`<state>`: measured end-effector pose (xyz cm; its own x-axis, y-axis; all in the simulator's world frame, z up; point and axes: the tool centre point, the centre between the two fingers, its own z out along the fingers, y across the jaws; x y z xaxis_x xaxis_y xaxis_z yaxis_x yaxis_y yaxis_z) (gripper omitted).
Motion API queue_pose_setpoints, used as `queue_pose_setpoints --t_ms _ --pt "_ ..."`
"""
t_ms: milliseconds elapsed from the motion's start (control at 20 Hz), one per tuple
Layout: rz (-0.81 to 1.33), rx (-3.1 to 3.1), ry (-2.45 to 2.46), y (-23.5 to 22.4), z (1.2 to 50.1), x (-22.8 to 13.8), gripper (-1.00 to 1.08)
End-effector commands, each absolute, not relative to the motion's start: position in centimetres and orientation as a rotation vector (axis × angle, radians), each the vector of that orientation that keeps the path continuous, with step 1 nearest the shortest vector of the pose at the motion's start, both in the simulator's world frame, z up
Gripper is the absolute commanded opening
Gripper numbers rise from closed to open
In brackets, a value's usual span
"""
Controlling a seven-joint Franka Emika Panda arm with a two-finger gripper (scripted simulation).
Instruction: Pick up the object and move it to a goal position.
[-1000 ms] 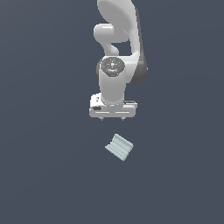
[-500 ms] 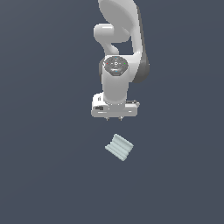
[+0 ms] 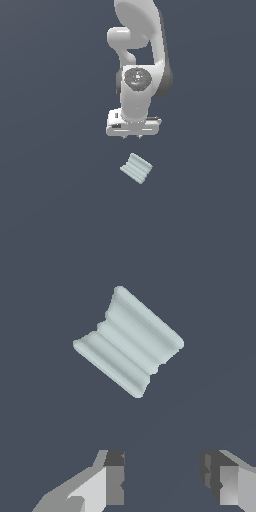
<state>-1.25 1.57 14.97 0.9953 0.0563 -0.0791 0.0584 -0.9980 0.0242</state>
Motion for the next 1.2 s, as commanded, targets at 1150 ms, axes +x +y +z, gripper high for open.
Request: queue_pose_setpoints --t_ms 1150 --pt "-0.386 2.451 0.694 7.9 6.7 4.9 0.28"
